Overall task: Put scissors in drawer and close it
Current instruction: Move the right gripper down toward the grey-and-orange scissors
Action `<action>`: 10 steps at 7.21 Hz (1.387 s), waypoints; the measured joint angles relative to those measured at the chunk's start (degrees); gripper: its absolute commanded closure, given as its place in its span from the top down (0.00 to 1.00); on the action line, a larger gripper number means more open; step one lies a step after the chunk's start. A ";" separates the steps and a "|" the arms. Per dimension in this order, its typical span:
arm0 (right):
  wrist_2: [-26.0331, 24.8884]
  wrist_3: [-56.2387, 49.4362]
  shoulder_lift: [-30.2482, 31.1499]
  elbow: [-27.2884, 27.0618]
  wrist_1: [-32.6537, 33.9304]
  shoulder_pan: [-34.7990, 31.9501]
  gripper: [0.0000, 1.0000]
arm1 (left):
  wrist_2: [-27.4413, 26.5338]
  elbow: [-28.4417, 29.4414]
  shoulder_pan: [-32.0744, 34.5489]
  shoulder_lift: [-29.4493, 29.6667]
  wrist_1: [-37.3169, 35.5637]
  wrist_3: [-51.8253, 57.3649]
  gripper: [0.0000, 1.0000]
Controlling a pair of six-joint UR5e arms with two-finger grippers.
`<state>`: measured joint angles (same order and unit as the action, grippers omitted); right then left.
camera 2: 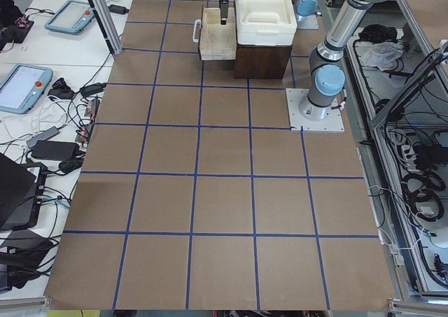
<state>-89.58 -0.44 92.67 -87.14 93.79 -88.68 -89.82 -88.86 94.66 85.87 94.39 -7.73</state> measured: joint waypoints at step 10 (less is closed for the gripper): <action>0.35 -65.52 -8.12 -1.99 2.71 17.02 0.98 | -0.08 0.00 0.00 -0.18 0.00 0.00 1.00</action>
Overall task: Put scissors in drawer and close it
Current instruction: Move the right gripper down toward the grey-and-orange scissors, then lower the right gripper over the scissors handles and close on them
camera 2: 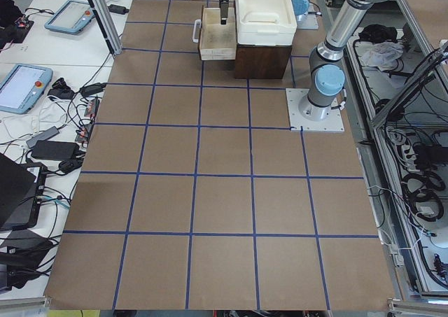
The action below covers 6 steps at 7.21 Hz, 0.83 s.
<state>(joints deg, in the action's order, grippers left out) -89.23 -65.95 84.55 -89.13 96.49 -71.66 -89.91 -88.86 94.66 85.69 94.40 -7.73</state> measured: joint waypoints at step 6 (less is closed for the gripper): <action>3.06 -39.95 -16.26 0.75 17.17 10.20 0.99 | 0.03 0.00 0.00 -0.02 0.00 0.00 1.00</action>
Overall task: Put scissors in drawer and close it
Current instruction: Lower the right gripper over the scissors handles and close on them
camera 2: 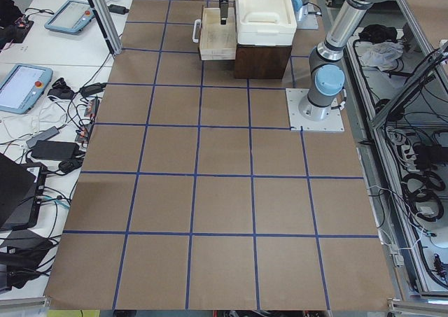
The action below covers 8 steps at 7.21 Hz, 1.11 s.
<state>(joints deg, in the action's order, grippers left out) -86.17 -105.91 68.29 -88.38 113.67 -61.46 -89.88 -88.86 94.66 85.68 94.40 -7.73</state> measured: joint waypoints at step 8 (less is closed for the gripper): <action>0.23 -11.96 -15.78 4.74 2.94 3.67 0.86 | -0.03 0.00 0.00 0.02 0.00 0.00 1.00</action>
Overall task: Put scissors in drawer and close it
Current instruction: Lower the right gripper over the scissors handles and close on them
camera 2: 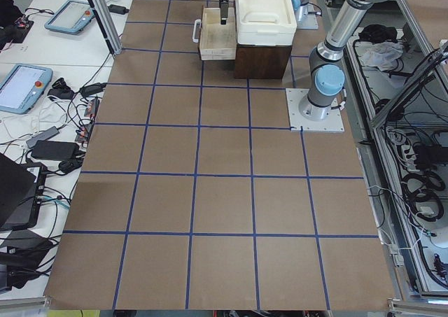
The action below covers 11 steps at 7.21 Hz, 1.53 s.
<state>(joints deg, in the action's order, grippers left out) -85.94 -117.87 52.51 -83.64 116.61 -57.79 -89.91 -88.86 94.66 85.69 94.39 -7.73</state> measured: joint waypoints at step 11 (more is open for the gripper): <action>-0.77 1.76 -0.59 -2.20 6.48 -0.39 0.03 | 0.00 0.00 0.00 -0.09 0.00 0.04 1.00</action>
<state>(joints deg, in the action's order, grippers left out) -86.71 -116.11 51.92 -85.84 123.09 -58.19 -89.91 -88.86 94.66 85.61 94.40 -7.70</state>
